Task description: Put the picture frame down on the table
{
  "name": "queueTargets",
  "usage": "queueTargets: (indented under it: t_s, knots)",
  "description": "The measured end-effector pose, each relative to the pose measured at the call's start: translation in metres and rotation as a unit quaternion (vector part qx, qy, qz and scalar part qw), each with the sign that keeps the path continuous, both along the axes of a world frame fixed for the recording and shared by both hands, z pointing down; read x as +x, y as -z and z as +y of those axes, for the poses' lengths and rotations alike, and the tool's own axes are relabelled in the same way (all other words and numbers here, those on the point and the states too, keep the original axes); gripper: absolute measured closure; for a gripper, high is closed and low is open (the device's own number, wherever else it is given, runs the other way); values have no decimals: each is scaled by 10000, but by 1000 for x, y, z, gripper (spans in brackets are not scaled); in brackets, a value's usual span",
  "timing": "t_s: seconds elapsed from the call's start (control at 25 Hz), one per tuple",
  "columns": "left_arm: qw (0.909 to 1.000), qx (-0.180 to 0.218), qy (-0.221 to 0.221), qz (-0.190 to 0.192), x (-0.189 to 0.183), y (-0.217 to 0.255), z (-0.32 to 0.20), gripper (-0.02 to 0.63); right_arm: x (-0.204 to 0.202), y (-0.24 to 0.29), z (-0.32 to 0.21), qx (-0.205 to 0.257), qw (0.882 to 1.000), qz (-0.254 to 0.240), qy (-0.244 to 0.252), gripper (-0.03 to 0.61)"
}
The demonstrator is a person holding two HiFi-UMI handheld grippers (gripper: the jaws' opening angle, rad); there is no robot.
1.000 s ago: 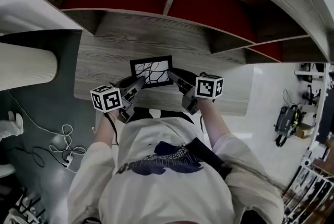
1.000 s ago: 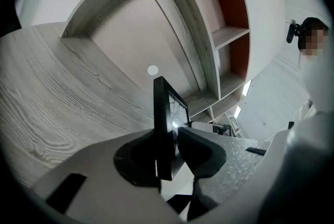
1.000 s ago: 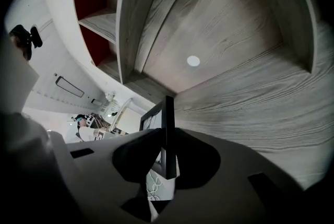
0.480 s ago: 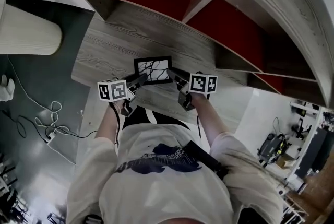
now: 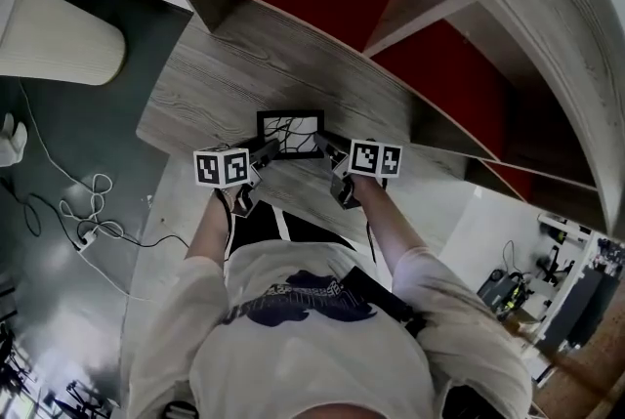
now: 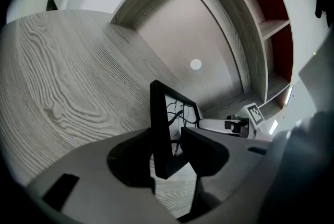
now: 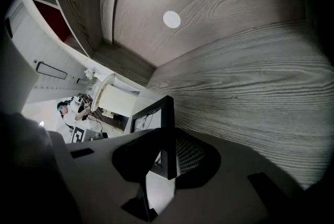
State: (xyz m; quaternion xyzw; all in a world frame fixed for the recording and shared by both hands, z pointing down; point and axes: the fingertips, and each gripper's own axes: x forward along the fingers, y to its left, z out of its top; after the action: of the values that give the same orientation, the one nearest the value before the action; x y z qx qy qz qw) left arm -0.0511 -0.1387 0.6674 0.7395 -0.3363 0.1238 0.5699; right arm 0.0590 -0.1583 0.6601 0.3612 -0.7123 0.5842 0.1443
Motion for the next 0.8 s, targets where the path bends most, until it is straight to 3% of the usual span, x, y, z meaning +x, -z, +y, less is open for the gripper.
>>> queueTargets:
  t_s: [0.44,0.64,0.8]
  knots:
    - [9984,42,-88,-556,-4,-13,-1,449,0,-17,1,-69,9999,73,10,500]
    - [9947,35,-202,-1003,-7,-15,-2,442,-2,-22,1,-101,9998,141,76,500]
    - [9858,135,-591,-1565,-14,-24,2,442,-5,-27,1,-144,9992,321,184,500]
